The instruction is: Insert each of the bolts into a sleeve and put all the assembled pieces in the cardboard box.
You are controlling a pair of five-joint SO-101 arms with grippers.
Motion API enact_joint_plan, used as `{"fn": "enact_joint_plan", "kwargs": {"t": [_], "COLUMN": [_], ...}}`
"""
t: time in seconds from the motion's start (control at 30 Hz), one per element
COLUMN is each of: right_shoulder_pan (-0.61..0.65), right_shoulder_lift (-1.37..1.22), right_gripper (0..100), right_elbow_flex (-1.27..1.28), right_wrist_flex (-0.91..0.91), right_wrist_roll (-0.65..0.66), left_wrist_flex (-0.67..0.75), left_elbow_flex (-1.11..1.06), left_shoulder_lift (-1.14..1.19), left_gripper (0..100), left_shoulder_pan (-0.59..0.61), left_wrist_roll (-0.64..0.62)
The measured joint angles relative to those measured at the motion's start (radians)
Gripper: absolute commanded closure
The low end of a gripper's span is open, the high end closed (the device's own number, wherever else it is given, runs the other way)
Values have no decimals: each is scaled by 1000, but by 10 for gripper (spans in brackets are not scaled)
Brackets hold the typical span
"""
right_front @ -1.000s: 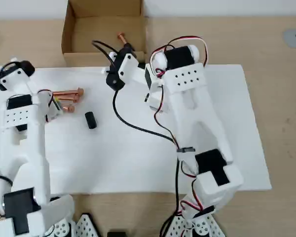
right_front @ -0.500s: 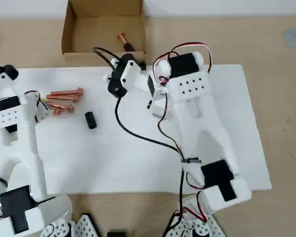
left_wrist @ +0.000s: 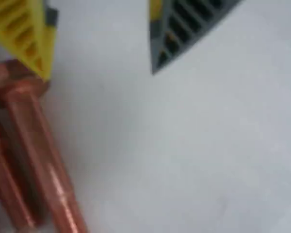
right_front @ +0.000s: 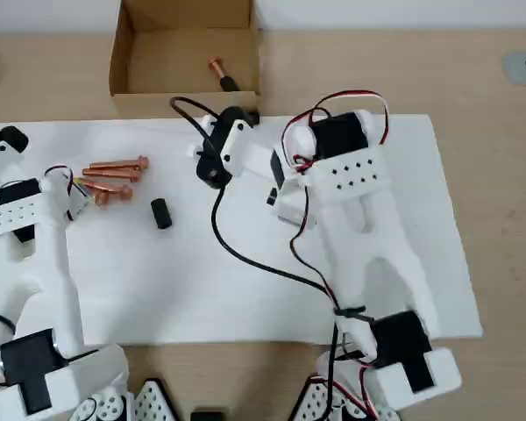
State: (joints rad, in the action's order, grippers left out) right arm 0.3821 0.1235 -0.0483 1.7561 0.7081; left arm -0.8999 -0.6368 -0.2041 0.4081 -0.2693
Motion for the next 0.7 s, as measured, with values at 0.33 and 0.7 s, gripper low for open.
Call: {"fn": "enact_joint_plan", "kwargs": {"t": [0.33, 0.7], "right_shoulder_pan": [0, 0], "right_shoulder_lift": [32, 32], "right_gripper": [986, 986], "right_elbow_flex": [20, 23], "right_wrist_flex": [-6, -18], "right_wrist_roll": [0, 0], "left_wrist_flex": [2, 2], "left_elbow_flex": [0, 23], "left_shoulder_lift": [0, 101], "left_gripper": [853, 853], "left_shoulder_pan": [2, 2], "left_wrist_roll": [-3, 11]}}
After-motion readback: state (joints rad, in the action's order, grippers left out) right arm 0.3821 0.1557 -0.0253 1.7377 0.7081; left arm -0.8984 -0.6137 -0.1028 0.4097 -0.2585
